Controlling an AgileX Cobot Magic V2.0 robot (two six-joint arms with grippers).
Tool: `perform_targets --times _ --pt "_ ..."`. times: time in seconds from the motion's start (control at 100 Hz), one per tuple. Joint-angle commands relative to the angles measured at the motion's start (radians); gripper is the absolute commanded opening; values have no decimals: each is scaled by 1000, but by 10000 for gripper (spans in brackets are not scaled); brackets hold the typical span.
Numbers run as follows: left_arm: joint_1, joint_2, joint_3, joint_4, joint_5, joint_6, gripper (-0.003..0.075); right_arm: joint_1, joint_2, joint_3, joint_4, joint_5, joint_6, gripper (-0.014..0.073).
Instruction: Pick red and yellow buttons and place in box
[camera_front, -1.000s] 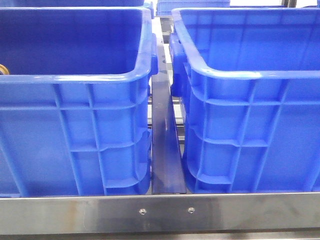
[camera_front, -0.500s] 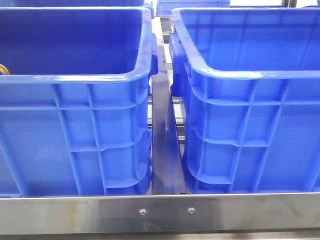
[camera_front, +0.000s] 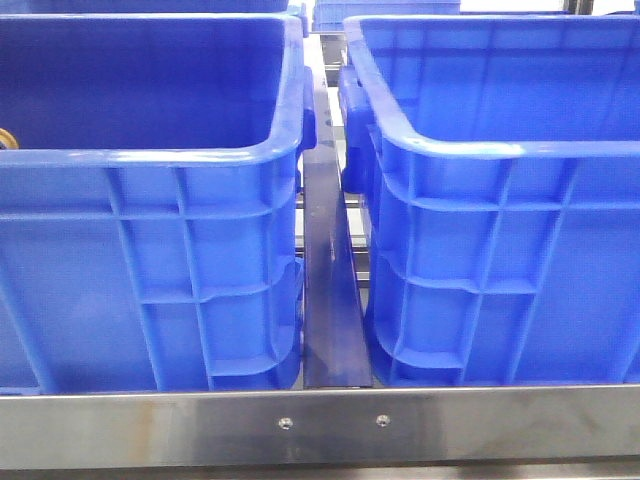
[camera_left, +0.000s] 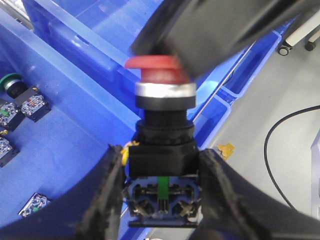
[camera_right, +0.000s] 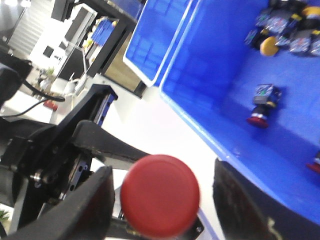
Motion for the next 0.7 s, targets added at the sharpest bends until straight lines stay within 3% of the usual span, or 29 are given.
perform_targets --times 0.0,0.17,0.34,0.46,0.58,0.69 --pt "-7 -17 -28 -1 -67 -2 -19 23 0 -50 65 11 -18 461" --pt "-7 -17 -28 -1 -66 -2 -19 34 12 -57 65 9 -18 424" --pt "-7 -17 -28 -1 -66 -2 12 34 12 -57 65 24 -19 293" --pt "-7 -17 -28 -1 -66 -2 148 34 12 -57 65 34 -19 243" --pt "-7 -17 -28 -1 -66 -2 338 34 12 -57 64 34 -20 234" --pt "-5 -17 -28 -1 -66 -6 447 34 12 -57 64 34 -38 234"
